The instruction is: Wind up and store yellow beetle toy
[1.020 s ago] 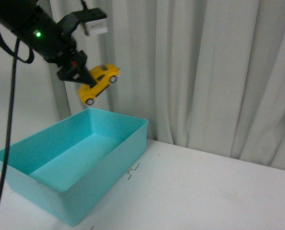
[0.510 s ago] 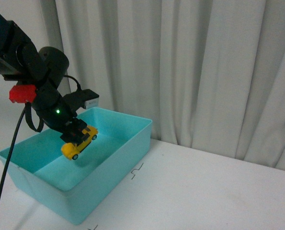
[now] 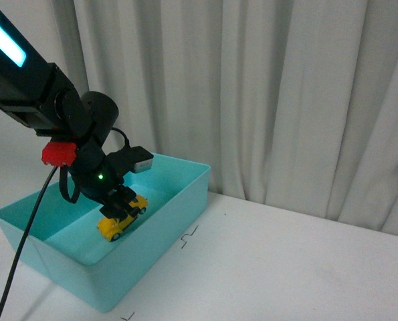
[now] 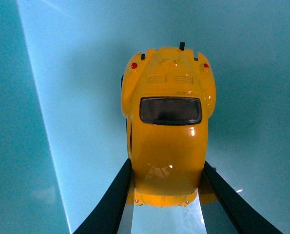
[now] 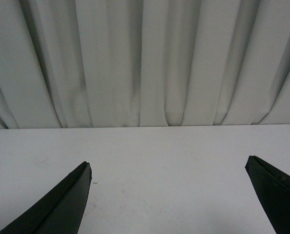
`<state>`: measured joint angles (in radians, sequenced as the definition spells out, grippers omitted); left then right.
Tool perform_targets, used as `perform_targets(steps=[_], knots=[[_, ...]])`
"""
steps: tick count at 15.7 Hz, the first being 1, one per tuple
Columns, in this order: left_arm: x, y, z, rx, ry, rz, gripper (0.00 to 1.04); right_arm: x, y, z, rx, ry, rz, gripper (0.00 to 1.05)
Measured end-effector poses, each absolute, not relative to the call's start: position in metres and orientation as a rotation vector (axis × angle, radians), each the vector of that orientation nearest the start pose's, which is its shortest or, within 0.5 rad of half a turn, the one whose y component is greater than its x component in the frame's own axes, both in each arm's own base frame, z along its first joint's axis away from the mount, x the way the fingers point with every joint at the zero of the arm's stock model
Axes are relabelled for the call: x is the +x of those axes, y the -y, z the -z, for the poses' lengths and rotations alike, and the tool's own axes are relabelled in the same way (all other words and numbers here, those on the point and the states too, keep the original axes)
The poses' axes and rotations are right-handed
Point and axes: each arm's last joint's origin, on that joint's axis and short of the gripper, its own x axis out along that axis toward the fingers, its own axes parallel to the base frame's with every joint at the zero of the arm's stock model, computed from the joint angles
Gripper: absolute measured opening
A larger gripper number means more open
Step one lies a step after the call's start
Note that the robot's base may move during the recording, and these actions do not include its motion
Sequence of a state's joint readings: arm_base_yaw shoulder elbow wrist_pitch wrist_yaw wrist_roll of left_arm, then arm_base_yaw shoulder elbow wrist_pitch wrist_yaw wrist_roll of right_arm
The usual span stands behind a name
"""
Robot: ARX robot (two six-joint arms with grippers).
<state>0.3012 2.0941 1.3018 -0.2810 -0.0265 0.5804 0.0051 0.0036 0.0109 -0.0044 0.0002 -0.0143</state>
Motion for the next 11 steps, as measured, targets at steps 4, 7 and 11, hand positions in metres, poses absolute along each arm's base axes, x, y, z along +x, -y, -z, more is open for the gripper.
perform_targets(steps=[4, 7, 11], knots=[[0.394, -0.121, -0.115, 0.346, -1.132, 0.025, 0.74, 0.097, 0.0, -0.167, -0.014, 0.003, -0.005, 0.98], [0.393, -0.12, -0.122, 0.325, -1.113, 0.045, 1.0, 0.097, 0.0, -0.167, -0.014, 0.003, -0.005, 0.98], [0.384, -0.115, -0.205, 0.313, -0.848, 0.045, 0.98, 0.097, 0.0, -0.167, -0.014, 0.003, -0.005, 0.98]])
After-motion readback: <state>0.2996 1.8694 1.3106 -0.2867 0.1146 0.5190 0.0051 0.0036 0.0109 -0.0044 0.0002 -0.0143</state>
